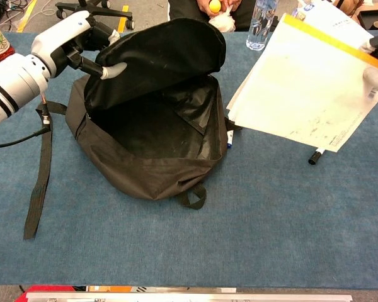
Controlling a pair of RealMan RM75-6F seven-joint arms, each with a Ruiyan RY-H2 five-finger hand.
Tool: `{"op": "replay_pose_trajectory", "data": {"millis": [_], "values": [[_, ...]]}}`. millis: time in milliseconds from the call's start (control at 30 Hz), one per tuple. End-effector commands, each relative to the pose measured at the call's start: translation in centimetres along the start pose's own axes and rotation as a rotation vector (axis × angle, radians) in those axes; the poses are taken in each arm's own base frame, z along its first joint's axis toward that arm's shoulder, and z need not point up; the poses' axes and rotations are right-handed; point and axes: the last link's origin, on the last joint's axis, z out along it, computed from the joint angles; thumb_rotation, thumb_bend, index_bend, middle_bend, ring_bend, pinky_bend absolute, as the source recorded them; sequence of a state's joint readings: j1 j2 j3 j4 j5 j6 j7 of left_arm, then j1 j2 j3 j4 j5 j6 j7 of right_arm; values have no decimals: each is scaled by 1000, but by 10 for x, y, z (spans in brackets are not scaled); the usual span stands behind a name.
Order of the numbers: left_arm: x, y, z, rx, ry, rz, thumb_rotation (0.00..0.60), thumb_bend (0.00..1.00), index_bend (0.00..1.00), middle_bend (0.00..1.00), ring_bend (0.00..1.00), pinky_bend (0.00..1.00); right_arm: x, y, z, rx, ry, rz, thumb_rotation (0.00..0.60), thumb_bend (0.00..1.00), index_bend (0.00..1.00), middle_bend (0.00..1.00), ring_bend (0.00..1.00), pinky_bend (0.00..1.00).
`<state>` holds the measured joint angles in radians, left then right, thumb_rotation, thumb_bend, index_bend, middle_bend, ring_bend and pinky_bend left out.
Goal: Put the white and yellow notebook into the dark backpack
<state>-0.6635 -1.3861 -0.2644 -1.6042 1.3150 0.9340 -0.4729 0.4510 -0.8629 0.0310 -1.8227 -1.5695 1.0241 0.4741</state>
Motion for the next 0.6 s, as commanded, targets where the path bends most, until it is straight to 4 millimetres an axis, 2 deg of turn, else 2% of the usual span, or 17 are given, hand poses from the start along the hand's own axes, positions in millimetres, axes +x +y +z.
{"op": "replay_pose_trajectory", "data": {"millis": [33, 333, 600], "values": [[-2, -1, -3, -18, 5, 11, 600, 366, 796, 598, 535, 430, -5, -13, 10, -84, -122, 135, 600, 406, 871, 783, 636, 745], [-7, 2, -6, -84, 18, 42, 600, 366, 796, 598, 534, 430, -23, -30, 25, -249, -381, 286, 600, 411, 870, 783, 638, 747], [-9, 6, -8, -121, 33, 47, 600, 366, 796, 598, 532, 430, -39, -35, 37, -354, -519, 404, 600, 411, 871, 783, 640, 751]]}}
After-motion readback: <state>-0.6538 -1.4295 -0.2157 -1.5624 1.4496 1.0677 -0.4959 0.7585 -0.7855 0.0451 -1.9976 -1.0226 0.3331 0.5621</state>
